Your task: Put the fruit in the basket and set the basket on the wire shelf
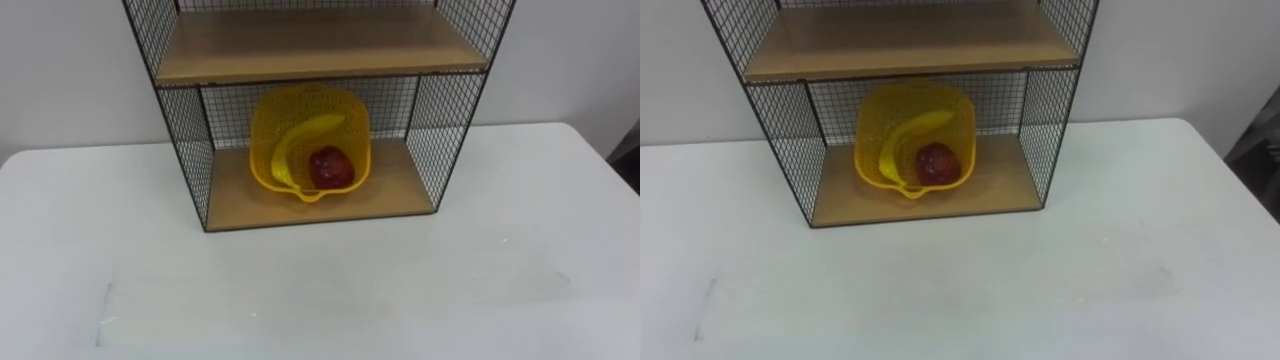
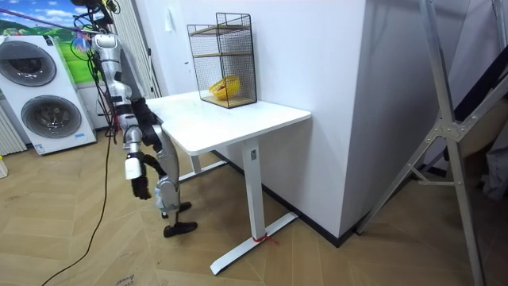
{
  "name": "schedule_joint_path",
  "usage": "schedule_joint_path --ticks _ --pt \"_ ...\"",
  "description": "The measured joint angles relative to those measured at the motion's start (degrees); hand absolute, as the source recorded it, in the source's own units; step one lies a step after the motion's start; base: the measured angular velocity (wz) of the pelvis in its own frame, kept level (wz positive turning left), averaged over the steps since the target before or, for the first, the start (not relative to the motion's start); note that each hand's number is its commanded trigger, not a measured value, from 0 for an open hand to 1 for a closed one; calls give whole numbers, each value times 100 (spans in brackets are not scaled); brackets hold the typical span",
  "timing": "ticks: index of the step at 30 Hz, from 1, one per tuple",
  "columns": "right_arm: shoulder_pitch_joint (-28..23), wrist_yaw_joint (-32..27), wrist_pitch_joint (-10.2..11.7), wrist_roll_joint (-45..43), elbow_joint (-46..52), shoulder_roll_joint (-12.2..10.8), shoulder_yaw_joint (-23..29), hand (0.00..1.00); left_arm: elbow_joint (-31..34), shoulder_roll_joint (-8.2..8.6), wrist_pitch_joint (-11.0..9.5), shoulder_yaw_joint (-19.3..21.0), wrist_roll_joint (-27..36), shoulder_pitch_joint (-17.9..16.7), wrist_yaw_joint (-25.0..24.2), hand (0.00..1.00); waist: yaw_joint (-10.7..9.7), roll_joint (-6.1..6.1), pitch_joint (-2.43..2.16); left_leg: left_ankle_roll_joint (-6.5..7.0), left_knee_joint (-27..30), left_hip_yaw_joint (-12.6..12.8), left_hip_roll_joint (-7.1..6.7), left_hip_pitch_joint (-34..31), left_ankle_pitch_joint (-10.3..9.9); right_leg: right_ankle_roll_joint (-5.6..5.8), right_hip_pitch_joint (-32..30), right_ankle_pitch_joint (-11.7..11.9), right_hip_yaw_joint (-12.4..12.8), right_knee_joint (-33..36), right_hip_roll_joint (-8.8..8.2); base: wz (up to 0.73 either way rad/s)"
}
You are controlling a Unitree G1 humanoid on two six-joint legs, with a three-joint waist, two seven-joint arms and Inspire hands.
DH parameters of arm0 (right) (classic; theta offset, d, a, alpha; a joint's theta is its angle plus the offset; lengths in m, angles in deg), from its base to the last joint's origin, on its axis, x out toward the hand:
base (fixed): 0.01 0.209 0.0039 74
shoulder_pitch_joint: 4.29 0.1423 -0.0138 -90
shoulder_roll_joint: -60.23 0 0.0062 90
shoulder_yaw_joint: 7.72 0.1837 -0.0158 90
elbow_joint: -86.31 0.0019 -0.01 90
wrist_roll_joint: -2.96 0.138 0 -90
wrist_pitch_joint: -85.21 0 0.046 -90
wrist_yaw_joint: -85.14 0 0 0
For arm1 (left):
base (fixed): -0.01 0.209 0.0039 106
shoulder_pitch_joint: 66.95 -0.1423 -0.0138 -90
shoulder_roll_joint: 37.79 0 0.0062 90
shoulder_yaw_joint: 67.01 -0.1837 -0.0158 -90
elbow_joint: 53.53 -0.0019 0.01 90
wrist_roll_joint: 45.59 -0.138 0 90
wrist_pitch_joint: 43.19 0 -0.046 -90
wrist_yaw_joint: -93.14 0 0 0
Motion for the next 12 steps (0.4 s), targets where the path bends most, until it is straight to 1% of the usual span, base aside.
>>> schedule_joint_path --ticks 1,2,4,5,6,7,8,9,10,12 --pt "103 102 -127 -487 54 19 -199 0 95 0 98 -266 -355 90 -130 0 -1 2 6 -30 -14 -4 2 28 21 -12 7 17 32 -14 20 -20" --pt "145 138 -173 -704 88 19 -282 0 169 1 138 -391 -496 108 -191 0 -18 -2 10 -51 -27 -6 3 51 36 -18 19 22 43 -22 26 -16" --pt "316 295 -305 -1360 204 17 -525 0 252 7 276 -678 -935 369 -385 0 -38 2 54 -53 -33 -11 13 122 40 -31 106 44 15 -76 45 -3" --pt "367 312 -343 -1444 212 15 -534 0 260 17 316 -717 -982 439 -413 0 -42 7 63 -52 -33 -11 13 124 40 -30 107 44 23 -77 50 0" --pt "463 318 -405 -1552 239 2 -536 0 291 35 363 -808 -1064 492 -499 0 -56 10 83 -49 -33 -8 15 128 39 -30 104 47 33 -80 59 -4" --pt "485 325 -489 -1611 395 -20 -536 0 305 48 458 -905 -1120 501 -534 0 -59 14 106 -47 -33 -7 17 121 38 -30 92 47 41 -79 63 -4" --pt "499 333 -497 -1624 456 -28 -536 0 310 56 502 -944 -1176 504 -547 0 -62 17 114 -47 -33 -5 18 110 38 -30 80 47 43 -81 64 0" --pt "530 357 -497 -1626 577 -42 -566 0 311 57 573 -1026 -1273 511 -575 0 -76 19 134 -47 -33 -5 22 86 38 -31 65 47 51 -99 69 0" --pt "551 375 -495 -1621 622 -46 -600 0 314 58 603 -1070 -1318 513 -581 0 -76 22 141 -50 -31 -5 25 86 41 -35 56 51 55 -108 73 0" --pt "608 552 -491 -1627 647 -51 -813 0 312 71 661 -1102 -1439 547 -611 0 -41 26 155 -60 -29 4 40 55 49 -43 31 101 93 -174 113 -5"
